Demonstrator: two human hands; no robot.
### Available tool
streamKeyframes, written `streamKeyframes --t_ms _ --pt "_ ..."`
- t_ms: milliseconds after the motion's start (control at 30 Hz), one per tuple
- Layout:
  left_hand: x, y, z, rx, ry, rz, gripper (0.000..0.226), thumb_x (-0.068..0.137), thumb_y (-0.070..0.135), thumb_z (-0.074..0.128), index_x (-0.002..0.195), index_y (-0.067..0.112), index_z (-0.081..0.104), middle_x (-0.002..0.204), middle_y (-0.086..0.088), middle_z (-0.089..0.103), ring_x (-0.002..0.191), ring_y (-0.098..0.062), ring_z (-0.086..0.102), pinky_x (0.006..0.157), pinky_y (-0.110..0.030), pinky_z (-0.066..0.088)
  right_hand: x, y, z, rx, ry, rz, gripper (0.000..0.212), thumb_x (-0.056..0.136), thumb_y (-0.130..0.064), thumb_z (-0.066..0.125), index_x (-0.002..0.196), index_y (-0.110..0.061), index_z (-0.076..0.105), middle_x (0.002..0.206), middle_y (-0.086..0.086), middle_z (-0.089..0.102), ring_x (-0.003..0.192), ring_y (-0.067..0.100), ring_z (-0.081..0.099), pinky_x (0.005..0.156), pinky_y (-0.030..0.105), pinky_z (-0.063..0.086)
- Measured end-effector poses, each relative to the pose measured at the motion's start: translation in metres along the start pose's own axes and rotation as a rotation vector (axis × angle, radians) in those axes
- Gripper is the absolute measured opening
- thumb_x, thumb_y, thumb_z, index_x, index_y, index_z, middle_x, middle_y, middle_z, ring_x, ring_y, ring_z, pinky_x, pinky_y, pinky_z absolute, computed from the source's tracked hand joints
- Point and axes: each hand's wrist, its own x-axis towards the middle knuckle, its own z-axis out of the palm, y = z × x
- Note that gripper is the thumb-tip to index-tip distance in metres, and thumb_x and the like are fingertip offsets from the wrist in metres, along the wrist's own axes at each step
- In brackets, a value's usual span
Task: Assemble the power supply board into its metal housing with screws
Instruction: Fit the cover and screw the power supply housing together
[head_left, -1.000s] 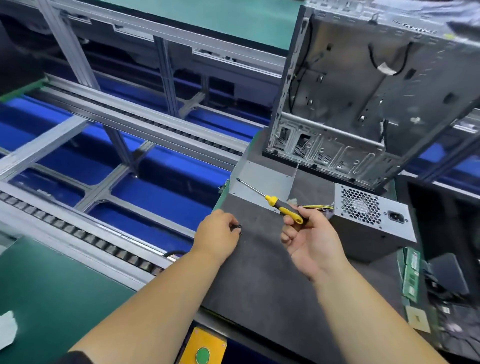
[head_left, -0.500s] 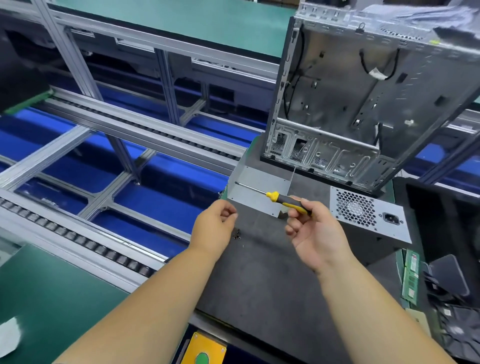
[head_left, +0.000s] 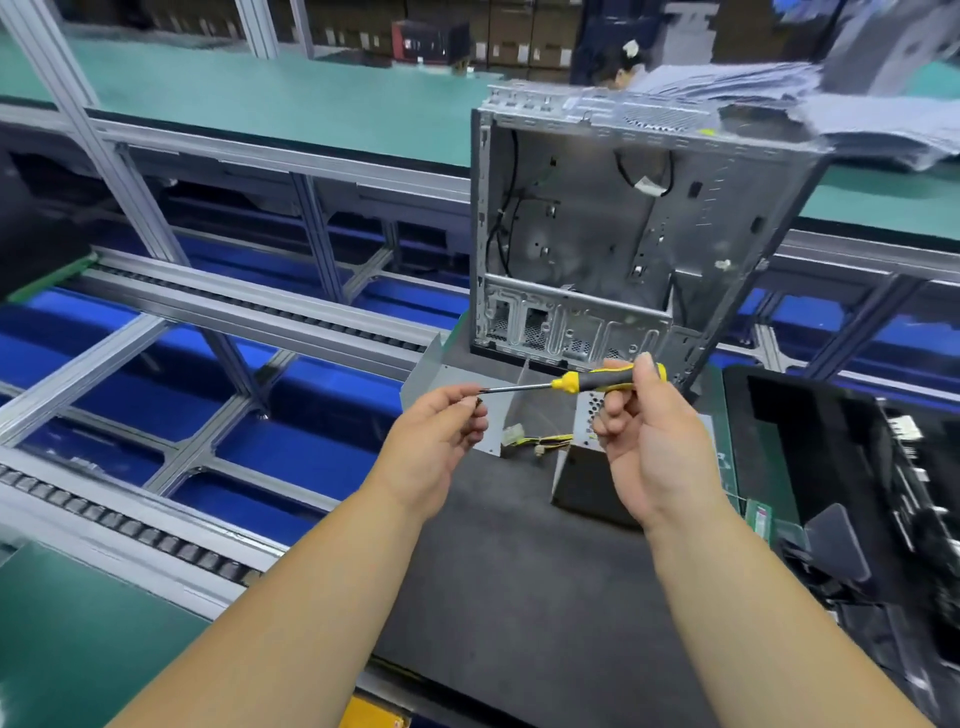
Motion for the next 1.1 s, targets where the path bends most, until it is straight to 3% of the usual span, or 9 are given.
streamKeyframes --t_ms 233,400,700,1100 --pt "-0.012 -0.004 0.042 -0.004 -0.017 0.019 0.02 0.102 0.006 0.043 0.094 0.008 0.062 0.074 0.001 0.06 0.066 -0.007 0.057 0.067 -0.016 0.051 -0.014 -0.031 -0.02 -0.12 -0.002 -0.113 0.028 0.102 -0.027 0.05 0.088 -0.014 0.07 0.061 -0.003 0.057 0.053 0.006 0.042 0.051 0.016 0.04" --pt "-0.014 -0.011 0.061 -0.016 -0.035 0.01 0.022 0.102 0.008 0.044 0.094 0.011 0.064 0.07 0.005 0.062 0.064 -0.005 0.058 0.066 -0.017 0.052 -0.021 -0.048 -0.031 -0.156 0.022 -0.107 0.026 0.102 -0.026 0.05 0.095 -0.009 0.068 0.062 0.0 0.053 0.054 0.006 0.042 0.05 0.015 0.04" --pt "-0.018 -0.023 0.084 -0.052 -0.062 -0.014 0.021 0.102 0.009 0.046 0.092 0.012 0.065 0.069 0.006 0.065 0.063 -0.004 0.059 0.064 -0.017 0.052 -0.028 -0.066 -0.051 -0.182 0.002 -0.134 0.027 0.104 -0.027 0.046 0.094 -0.012 0.067 0.062 -0.007 0.064 0.055 0.006 0.041 0.055 0.016 0.041" --pt "-0.025 -0.027 0.109 -0.025 -0.085 -0.025 0.02 0.101 0.01 0.048 0.092 0.011 0.067 0.074 0.002 0.064 0.065 -0.006 0.06 0.063 -0.018 0.052 -0.026 -0.079 -0.079 -0.108 0.04 -0.131 0.025 0.102 -0.026 0.049 0.096 -0.01 0.067 0.061 -0.005 0.058 0.054 0.005 0.044 0.051 0.015 0.043"
